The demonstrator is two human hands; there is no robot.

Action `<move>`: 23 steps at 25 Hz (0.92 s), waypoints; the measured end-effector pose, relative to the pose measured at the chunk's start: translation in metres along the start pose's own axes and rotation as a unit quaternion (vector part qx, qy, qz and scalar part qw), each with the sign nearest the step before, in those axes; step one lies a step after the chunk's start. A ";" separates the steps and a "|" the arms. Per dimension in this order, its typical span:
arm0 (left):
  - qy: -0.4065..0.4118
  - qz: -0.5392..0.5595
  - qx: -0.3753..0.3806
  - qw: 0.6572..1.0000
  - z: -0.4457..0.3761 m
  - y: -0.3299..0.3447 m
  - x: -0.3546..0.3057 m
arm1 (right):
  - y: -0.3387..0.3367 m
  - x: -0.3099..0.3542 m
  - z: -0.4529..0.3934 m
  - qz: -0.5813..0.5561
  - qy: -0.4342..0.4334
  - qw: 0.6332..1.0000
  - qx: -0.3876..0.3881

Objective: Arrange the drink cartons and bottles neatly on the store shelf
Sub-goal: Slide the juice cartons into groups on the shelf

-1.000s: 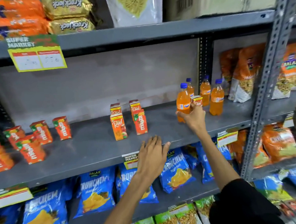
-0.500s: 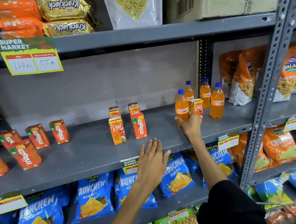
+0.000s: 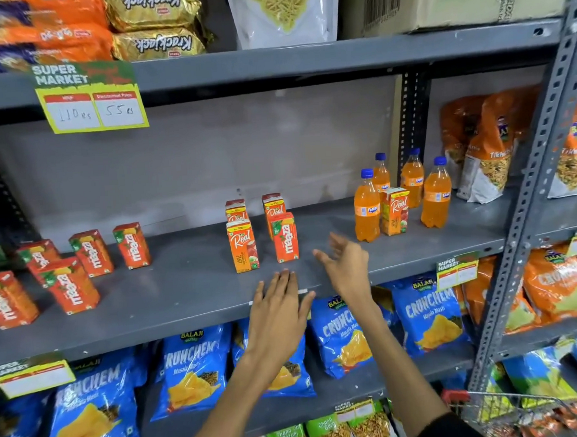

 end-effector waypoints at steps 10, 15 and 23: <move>-0.041 -0.031 -0.009 0.999 0.008 -0.004 0.048 | 0.082 0.033 -0.021 0.013 -0.001 0.998 0.056; -0.031 -0.032 -0.016 0.999 0.012 -0.008 0.053 | 0.066 0.038 -0.007 0.003 -0.010 0.999 0.033; -0.076 -0.029 -0.050 0.995 0.054 -0.037 0.134 | 0.092 0.102 0.057 -0.042 -0.072 0.995 0.046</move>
Point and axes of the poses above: each hand's wrist, its own z-axis away from the middle knuckle, its own y-axis out of the palm, x = y × z, the point moved 8 cm from there along -z, towards the middle knuckle, and after that the axes turned 9 degrees about -y, right-handed, at the moved point
